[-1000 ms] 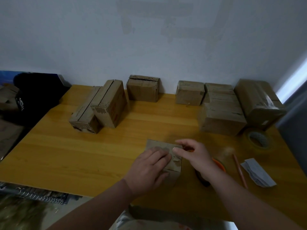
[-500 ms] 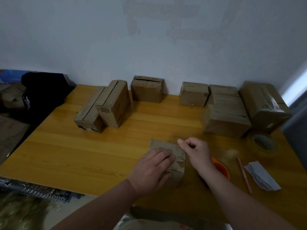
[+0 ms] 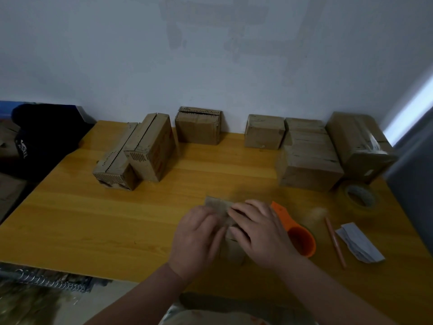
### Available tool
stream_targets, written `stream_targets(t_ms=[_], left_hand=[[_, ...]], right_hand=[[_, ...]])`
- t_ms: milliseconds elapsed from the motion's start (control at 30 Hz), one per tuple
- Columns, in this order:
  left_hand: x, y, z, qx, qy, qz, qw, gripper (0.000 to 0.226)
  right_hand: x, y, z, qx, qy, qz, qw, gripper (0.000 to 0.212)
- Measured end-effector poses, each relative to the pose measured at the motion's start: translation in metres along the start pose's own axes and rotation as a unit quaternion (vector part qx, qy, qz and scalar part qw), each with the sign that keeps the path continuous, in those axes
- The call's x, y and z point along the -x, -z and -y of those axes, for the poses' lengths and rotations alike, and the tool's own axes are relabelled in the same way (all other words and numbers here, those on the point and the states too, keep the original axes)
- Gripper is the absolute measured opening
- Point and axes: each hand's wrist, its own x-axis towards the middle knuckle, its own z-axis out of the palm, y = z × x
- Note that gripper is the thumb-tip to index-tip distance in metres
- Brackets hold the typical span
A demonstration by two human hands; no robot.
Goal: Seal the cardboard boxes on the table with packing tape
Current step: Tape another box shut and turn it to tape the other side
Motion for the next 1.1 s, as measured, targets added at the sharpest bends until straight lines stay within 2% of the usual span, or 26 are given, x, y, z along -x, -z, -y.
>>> stream_targets(t_ms=[100, 167, 267, 400, 533, 600, 733, 833, 967, 1100], left_hand=[[0.004, 0.0, 0.002, -0.018, 0.157, -0.025, 0.987, 0.043], [0.007, -0.002, 0.004, 0.004, 0.229, 0.017, 0.973, 0.063], [0.011, -0.004, 0.004, 0.018, 0.228, 0.086, 0.97, 0.066], [0.008, -0.003, 0.004, 0.005, 0.201, 0.11, 0.973, 0.062], [0.002, 0.004, 0.009, 0.067, 0.236, 0.173, 0.954, 0.069], [-0.004, 0.007, 0.017, 0.146, 0.267, 0.188, 0.934, 0.062], [-0.031, 0.014, 0.027, 0.31, 0.345, 0.165, 0.87, 0.019], [-0.045, 0.017, 0.033, 0.385, 0.38, 0.168, 0.824, 0.013], [-0.056, 0.016, 0.047, 0.442, 0.452, 0.194, 0.75, 0.031], [-0.059, 0.014, 0.053, 0.449, 0.448, 0.225, 0.74, 0.007]], right_hand=[[0.001, 0.0, -0.001, 0.016, -0.008, 0.026, 0.999, 0.045], [0.0, 0.0, -0.001, 0.011, -0.006, 0.034, 0.999, 0.046], [0.0, 0.0, 0.001, 0.016, -0.005, 0.043, 0.999, 0.047], [0.0, -0.002, 0.001, 0.018, -0.005, 0.053, 0.998, 0.049], [0.0, -0.002, 0.0, 0.017, -0.002, 0.057, 0.998, 0.049], [0.001, -0.003, -0.001, 0.01, 0.0, 0.057, 0.998, 0.048], [0.001, -0.002, -0.003, -0.001, 0.007, 0.056, 0.998, 0.047], [0.001, 0.0, -0.004, -0.011, 0.015, 0.064, 0.998, 0.047], [0.0, 0.001, -0.005, -0.012, 0.022, 0.079, 0.997, 0.053], [0.002, -0.001, -0.005, -0.022, 0.02, 0.074, 0.997, 0.052]])
